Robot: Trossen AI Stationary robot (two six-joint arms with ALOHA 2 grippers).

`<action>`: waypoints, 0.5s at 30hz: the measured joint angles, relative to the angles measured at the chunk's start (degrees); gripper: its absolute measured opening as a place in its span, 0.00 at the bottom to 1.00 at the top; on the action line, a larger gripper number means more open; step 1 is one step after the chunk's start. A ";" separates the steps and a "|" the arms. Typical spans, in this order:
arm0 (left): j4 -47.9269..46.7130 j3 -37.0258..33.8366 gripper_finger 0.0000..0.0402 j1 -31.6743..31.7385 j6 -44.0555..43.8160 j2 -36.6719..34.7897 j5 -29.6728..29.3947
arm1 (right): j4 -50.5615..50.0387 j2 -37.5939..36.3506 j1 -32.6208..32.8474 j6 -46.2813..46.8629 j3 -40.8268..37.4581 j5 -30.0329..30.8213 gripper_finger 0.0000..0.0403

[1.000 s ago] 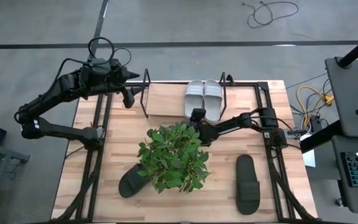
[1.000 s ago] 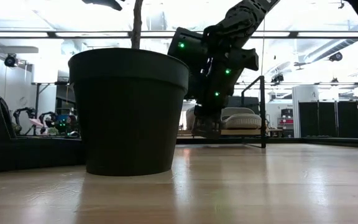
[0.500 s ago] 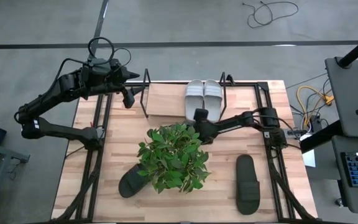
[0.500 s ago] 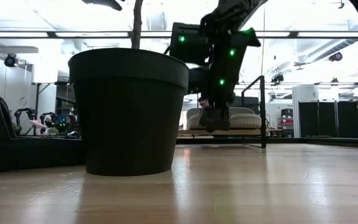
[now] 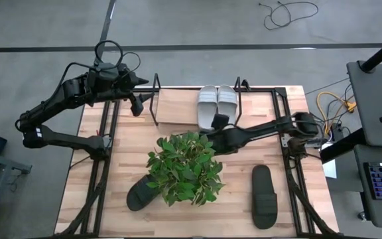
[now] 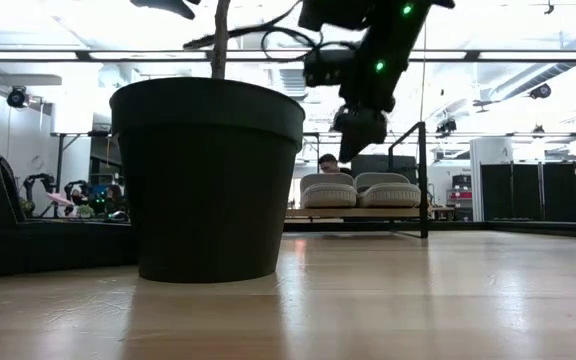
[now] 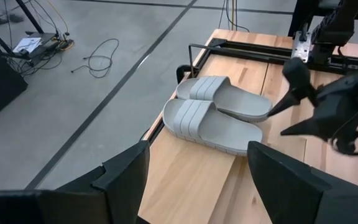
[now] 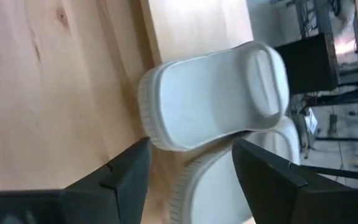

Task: Pick and place slides into the shelf
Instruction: Put the gray slide on the shelf

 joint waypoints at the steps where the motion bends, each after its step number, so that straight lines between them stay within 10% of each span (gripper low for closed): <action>1: -0.05 0.00 0.64 0.00 0.01 0.00 0.00 | 0.07 -0.99 0.00 -1.13 -0.78 -0.02 0.53; 15: -0.23 0.00 0.64 0.00 0.04 -0.26 0.00 | 20.16 -11.33 -2.94 -26.20 -14.37 -5.29 0.46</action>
